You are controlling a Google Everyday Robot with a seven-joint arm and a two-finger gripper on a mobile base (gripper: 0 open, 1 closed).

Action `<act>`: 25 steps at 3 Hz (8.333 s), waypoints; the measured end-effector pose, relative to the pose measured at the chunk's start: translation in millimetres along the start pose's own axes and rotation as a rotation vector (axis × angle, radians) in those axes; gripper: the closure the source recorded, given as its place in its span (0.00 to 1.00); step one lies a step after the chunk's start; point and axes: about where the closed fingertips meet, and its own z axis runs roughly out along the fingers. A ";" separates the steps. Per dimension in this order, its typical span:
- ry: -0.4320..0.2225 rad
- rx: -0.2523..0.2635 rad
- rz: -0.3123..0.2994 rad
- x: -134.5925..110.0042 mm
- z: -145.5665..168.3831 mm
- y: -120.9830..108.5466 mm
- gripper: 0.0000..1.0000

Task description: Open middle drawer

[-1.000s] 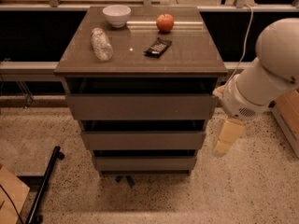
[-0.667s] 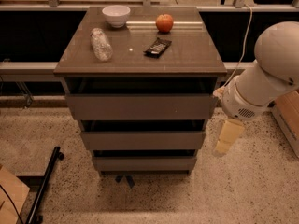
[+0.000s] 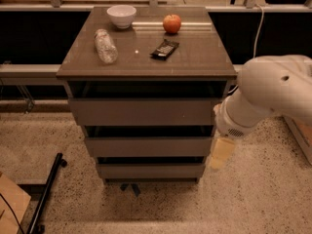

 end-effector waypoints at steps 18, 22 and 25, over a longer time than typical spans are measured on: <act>-0.250 -0.055 0.220 43.2 358.4 -118.8 1.00; -0.241 -0.067 0.225 44.6 352.6 -104.3 0.38; -0.088 -0.197 0.201 62.2 362.2 -66.3 0.00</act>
Offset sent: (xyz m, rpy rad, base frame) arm 0.0640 -0.0125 -0.1135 0.0815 -0.0682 -0.0773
